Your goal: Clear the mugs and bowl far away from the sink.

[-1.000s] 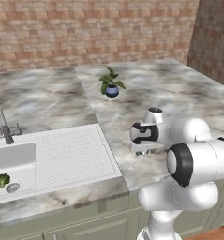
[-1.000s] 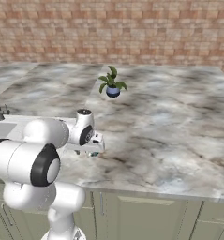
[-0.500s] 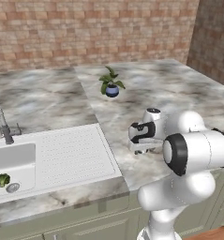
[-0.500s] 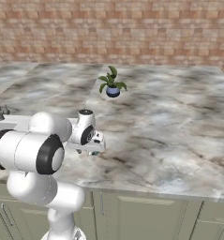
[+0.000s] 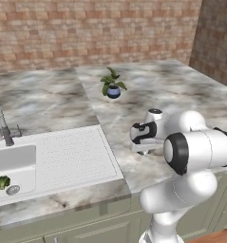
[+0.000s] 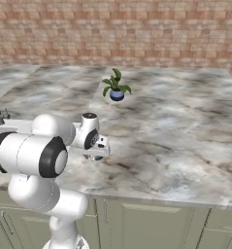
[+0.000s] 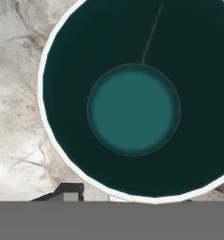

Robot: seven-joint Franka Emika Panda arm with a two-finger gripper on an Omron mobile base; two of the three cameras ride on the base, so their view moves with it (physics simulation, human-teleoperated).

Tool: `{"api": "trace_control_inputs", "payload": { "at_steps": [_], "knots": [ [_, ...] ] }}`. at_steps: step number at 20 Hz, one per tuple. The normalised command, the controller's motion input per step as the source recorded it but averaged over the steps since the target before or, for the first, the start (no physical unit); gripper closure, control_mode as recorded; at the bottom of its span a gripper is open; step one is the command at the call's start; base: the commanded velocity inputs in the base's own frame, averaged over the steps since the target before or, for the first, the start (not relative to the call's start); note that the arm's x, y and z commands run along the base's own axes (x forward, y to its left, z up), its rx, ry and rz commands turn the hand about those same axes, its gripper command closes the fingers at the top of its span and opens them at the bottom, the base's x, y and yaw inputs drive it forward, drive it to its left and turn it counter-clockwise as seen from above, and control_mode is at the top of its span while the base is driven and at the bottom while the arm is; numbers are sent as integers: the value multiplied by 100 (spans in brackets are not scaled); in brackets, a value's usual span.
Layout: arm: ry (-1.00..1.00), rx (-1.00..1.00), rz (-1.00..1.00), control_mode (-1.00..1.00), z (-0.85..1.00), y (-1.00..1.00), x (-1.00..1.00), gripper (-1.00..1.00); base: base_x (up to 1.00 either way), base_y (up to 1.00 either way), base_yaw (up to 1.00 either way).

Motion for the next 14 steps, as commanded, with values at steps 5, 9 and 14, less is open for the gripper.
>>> {"api": "trace_control_inputs", "payload": {
  "at_steps": [5,9,14],
  "knots": [
    [0,0,0,-100,-10,-1,0,100,0,0,0],
    [0,0,0,-100,-6,0,-12,100,0,0,0],
    [-24,-7,0,-100,65,2,-40,100,0,0,0]
  ]
}}
